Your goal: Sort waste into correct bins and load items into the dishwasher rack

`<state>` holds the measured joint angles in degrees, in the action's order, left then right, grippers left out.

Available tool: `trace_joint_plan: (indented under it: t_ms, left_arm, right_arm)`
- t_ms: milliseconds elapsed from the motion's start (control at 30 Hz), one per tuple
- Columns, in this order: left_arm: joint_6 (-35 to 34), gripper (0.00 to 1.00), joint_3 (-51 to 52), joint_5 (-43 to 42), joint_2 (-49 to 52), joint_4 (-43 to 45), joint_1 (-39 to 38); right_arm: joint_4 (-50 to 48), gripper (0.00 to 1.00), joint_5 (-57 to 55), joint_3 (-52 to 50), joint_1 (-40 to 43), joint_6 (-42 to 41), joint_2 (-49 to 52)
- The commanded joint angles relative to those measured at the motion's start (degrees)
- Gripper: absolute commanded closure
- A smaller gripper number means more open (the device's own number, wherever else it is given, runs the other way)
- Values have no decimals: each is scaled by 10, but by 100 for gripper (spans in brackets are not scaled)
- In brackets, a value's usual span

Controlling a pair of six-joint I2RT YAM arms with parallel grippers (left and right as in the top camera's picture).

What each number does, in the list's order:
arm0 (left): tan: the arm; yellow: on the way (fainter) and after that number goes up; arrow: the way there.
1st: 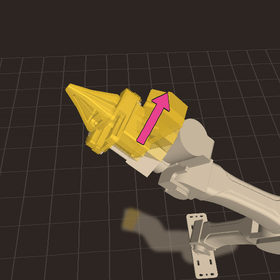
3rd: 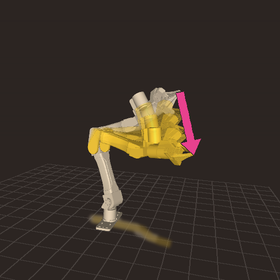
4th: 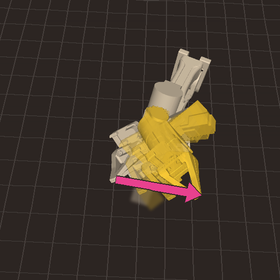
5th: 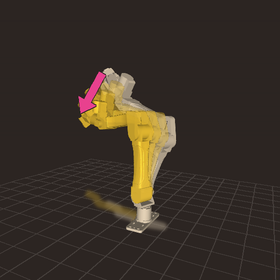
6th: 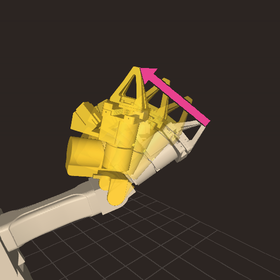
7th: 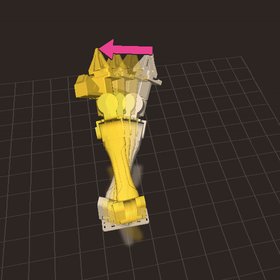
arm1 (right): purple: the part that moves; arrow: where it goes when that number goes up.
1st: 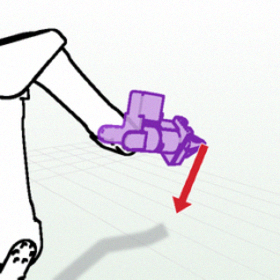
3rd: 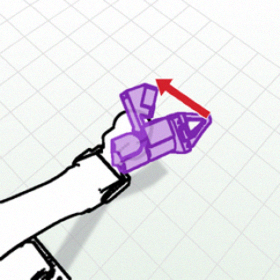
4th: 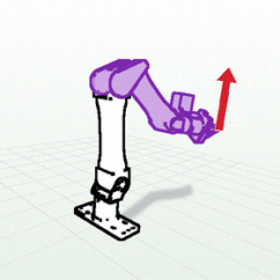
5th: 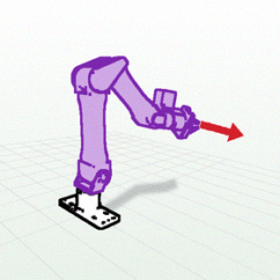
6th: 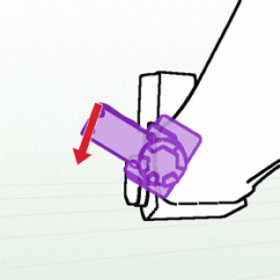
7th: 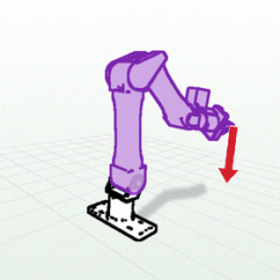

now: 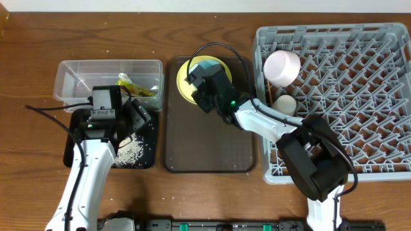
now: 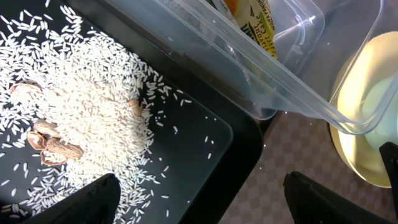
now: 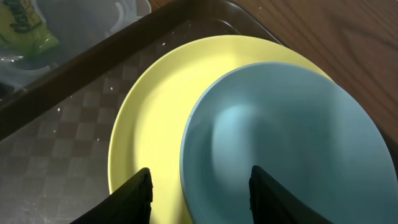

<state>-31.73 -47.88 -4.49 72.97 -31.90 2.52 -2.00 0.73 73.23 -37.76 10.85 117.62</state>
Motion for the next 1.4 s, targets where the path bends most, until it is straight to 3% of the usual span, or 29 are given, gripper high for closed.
trace_joint_plan:
  t_ms: [0,333,767,1067,1367]
  left_arm:
    - [-3,13,3,7,-4,-1,2]
    - [-3,13,3,7,-4,-1,2]
    - [-3,13,3,7,-4,-1,2]
    - [-3,13,3,7,-4,-1,2]
    - [-3,13,3,7,-4,-1,2]
  right_arm:
    - [0,49,9,9,-17,6,-22]
    - [31,53,8,10,-64,25,-48]
    - [110,86,6,8,-75,25,-37]
    - [106,98,6,7,-68,25,-28]
    - [106,98,6,6,-67,25,-16]
